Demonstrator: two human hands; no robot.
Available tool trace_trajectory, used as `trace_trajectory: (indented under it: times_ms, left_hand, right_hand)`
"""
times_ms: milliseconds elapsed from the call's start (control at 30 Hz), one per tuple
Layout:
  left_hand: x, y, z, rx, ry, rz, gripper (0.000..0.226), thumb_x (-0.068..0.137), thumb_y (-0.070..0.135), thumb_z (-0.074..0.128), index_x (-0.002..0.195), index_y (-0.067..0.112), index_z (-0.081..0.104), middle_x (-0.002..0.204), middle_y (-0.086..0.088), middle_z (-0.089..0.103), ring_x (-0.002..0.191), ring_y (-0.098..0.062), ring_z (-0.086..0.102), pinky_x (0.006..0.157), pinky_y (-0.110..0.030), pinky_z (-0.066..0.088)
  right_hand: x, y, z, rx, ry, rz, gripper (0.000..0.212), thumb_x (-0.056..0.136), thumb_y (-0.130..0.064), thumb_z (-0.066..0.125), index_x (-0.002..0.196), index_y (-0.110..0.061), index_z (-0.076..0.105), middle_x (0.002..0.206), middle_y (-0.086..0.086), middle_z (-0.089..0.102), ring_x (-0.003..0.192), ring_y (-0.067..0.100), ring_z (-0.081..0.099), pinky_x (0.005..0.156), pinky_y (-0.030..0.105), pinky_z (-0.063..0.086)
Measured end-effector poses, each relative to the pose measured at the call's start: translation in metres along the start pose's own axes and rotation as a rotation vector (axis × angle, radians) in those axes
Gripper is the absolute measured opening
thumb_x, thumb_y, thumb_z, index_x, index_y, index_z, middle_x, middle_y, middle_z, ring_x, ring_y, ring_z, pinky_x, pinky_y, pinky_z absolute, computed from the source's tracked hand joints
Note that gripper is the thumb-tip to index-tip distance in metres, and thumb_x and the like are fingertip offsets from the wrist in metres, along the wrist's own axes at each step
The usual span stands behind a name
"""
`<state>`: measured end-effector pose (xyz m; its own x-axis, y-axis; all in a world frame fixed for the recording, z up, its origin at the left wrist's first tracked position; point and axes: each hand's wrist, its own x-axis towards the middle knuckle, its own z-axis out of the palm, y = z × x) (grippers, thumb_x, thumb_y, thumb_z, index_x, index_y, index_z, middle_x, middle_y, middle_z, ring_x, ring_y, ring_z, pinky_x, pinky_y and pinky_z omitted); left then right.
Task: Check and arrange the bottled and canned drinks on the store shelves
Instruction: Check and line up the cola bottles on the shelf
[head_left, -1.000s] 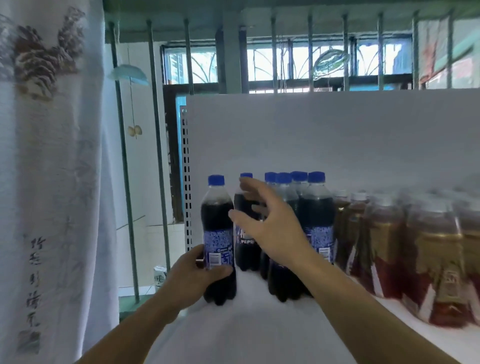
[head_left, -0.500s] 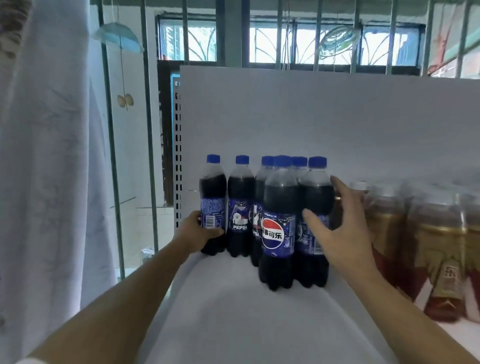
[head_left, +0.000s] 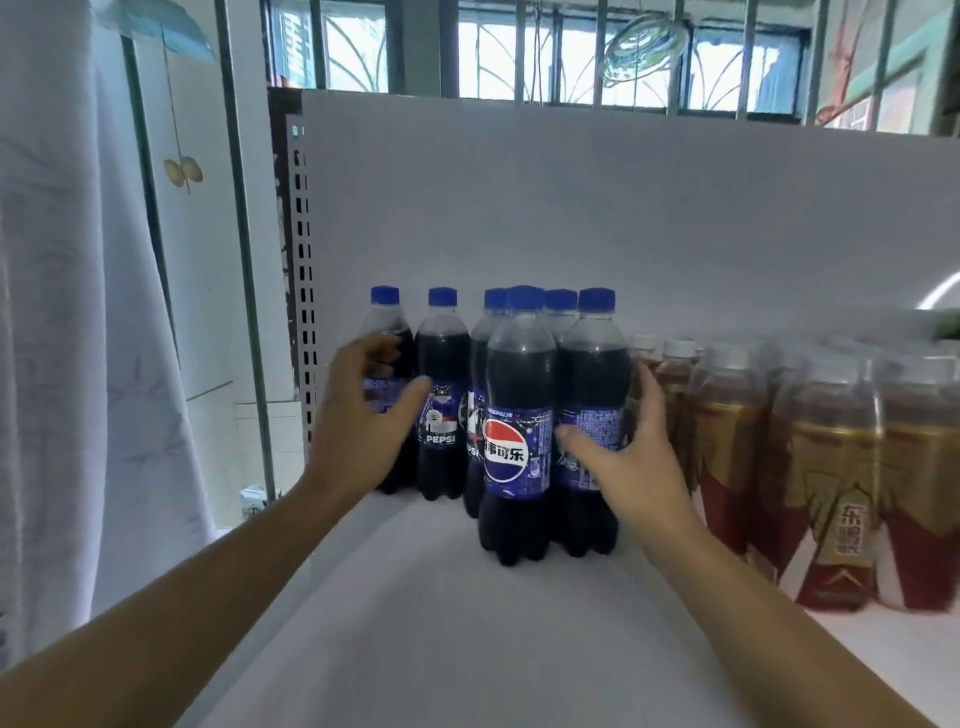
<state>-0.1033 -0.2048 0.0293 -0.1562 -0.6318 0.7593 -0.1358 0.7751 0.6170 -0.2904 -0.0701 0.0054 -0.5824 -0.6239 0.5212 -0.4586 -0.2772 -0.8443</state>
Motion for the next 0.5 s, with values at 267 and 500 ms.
trace_trajectory:
  times_ms: [267,500]
  left_hand:
    - [-0.035,0.028,0.058,-0.389,-0.457,-0.334,0.115,0.06,0.061,0.078,0.153,0.043,0.013,0.149,0.01,0.043,0.13,-0.011,0.047,0.111,-0.035,0.038]
    - [-0.035,0.017,0.081,-0.407,-0.338,-0.346,0.135,0.034,0.078,0.086,0.146,0.057,0.014,0.15,0.009,0.04,0.136,-0.017,0.045,0.113,-0.052,0.04]
  right_hand:
    - [0.021,0.0,-0.004,0.477,-0.01,0.265,0.064,0.094,-0.073,0.03,0.128,-0.03,0.062,0.1,-0.012,0.074,0.084,0.003,0.07,0.069,0.024,0.055]
    - [0.031,-0.002,0.002,0.465,-0.128,0.361,0.079,0.085,-0.082,0.027,0.124,-0.025,0.066,0.114,0.008,0.075,0.1,0.024,0.074,0.086,0.042,0.056]
